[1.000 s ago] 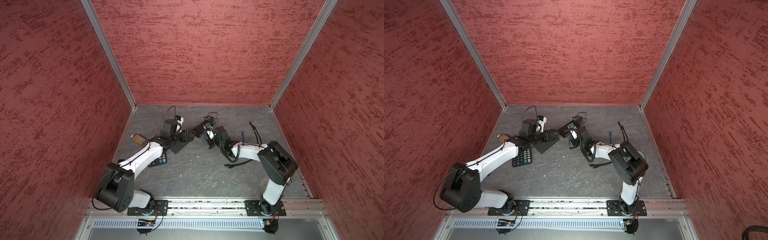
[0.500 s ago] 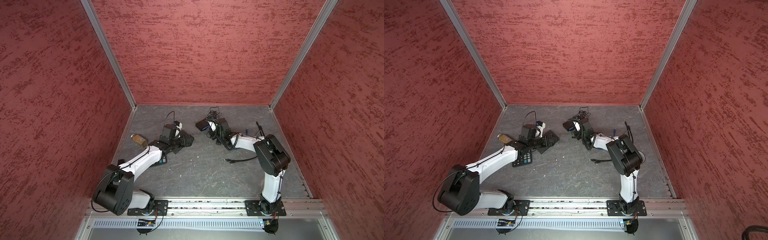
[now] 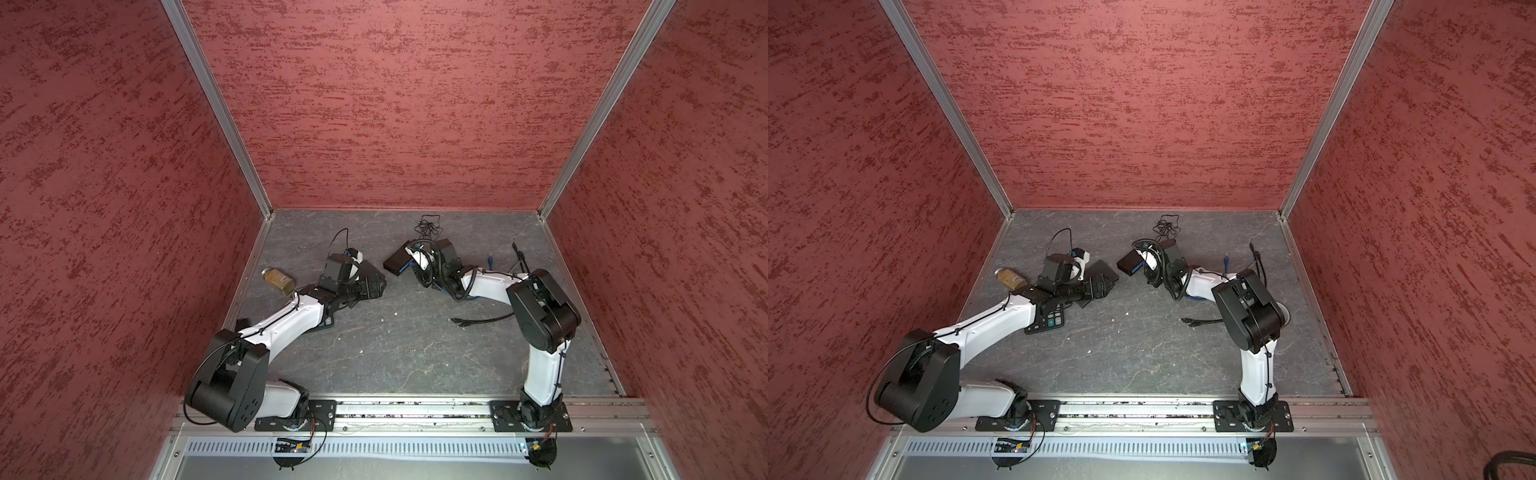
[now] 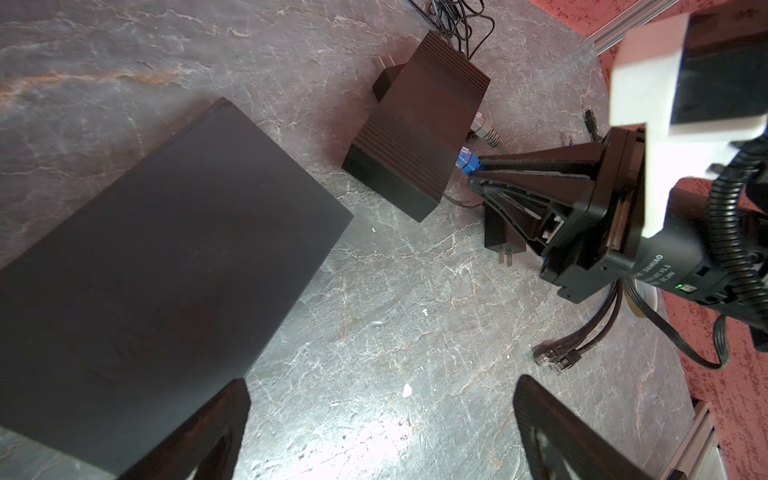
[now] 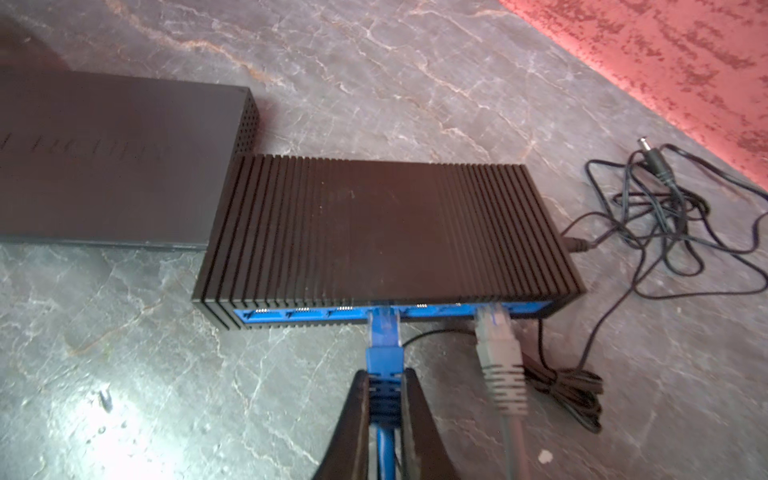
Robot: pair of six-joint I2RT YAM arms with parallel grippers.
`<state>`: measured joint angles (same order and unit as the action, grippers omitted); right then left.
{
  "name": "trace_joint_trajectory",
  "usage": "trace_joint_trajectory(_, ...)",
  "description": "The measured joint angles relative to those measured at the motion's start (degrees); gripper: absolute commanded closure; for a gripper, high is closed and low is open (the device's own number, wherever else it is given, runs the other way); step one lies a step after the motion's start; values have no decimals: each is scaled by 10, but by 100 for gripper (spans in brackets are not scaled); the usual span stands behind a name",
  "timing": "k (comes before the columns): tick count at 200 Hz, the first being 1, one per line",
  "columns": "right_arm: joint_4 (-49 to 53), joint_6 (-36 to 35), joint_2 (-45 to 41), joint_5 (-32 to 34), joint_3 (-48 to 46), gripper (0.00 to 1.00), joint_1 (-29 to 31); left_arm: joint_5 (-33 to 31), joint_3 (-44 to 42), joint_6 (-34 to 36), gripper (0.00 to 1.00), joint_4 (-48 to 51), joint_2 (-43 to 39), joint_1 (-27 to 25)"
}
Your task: Insert the plug into the switch port
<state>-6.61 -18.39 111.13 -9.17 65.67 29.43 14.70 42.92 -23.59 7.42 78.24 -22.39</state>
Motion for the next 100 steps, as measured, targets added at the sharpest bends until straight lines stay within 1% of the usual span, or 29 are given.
trace_joint_trajectory(17, 24, -18, 0, -2, 21, 93, 0, 0, -1, 0, 0, -1, 0, 1)
trace_joint_trajectory(42, 51, -35, 13, -7, 77, 92, 0, -2, -9, -2, 0, -4, 0, 2)
trace_joint_trajectory(66, 56, -34, 30, -8, 112, 92, 0, -2, -16, -2, 0, -4, 0, 3)
trace_joint_trajectory(100, 59, -15, 40, -5, 115, 91, 0, -2, -18, -2, 0, -4, 0, 4)
